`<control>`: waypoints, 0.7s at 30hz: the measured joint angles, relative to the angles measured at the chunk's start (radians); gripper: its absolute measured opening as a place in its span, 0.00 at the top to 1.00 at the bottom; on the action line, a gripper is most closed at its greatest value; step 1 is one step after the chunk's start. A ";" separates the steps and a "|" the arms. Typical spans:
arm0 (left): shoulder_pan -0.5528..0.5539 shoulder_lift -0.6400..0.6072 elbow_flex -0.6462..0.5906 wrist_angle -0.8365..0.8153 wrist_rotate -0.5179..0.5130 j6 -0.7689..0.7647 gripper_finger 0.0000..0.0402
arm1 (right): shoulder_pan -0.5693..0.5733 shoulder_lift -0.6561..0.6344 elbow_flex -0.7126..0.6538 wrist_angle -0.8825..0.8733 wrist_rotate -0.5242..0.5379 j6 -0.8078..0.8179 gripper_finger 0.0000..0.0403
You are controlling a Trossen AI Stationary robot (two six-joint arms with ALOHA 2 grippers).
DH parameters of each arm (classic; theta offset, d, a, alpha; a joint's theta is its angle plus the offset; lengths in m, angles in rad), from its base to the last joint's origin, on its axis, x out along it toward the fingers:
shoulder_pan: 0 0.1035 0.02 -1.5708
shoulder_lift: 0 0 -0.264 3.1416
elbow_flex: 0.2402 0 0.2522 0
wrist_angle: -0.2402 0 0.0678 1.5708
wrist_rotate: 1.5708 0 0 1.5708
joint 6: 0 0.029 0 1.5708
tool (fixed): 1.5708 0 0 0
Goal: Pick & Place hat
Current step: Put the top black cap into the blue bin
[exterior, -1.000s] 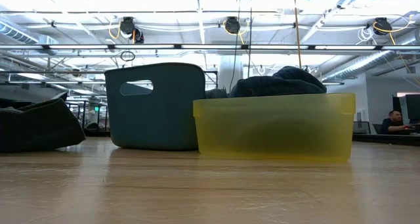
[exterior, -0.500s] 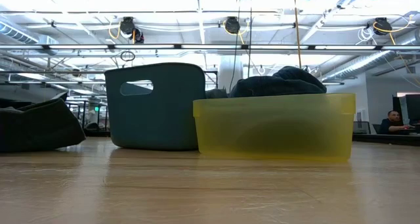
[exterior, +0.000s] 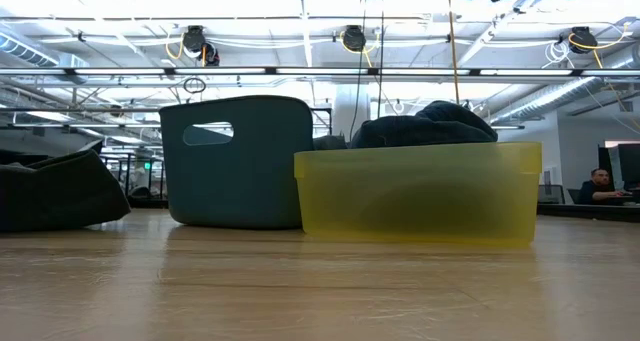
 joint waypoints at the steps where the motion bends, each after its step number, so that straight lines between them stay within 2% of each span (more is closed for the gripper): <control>1: 0.000 0.000 0.000 0.000 0.000 0.000 0.02 | 0.000 0.003 0.000 -0.007 0.000 -0.016 0.14; 13: 0.000 0.000 0.000 0.088 -0.002 0.000 0.02 | 0.000 0.064 0.000 -0.250 -0.001 -0.179 0.14; 17: 0.000 0.000 0.000 0.115 -0.008 0.000 0.02 | 0.000 0.066 0.000 -0.259 -0.055 -0.181 0.14; 21: 0.000 0.000 0.000 0.120 -0.008 -0.001 0.02 | 0.012 0.066 0.000 -0.275 -0.055 -0.186 0.14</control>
